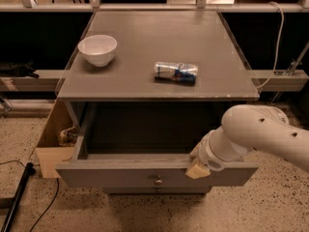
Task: Open top drawer
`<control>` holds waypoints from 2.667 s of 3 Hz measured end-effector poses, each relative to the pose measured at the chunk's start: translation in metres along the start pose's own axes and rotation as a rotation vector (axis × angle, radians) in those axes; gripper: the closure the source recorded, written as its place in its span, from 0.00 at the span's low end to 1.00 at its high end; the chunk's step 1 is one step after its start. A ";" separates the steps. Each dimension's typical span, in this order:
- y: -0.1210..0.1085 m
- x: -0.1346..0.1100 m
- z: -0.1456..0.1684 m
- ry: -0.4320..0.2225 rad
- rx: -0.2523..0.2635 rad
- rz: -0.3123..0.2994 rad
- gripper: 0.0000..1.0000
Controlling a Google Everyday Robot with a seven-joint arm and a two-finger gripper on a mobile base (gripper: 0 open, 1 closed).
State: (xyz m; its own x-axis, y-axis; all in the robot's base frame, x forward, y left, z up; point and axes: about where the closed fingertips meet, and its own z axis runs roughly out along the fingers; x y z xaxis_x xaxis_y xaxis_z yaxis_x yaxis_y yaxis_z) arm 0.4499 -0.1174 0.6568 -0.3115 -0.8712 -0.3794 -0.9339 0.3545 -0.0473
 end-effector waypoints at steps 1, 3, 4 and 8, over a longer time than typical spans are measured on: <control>0.000 0.000 0.000 0.000 0.000 0.000 0.15; 0.000 0.000 0.000 0.000 0.000 0.000 0.00; 0.004 0.004 -0.001 0.004 -0.001 0.000 0.18; 0.062 0.048 -0.013 0.029 -0.007 0.011 1.00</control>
Offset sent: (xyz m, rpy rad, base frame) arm 0.0000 0.0000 0.0000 0.0000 0.0000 0.0000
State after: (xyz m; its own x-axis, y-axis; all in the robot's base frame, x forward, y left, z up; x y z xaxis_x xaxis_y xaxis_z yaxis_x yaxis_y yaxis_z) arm 0.3743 -0.1416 0.6477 -0.3265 -0.8767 -0.3532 -0.9316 0.3617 -0.0367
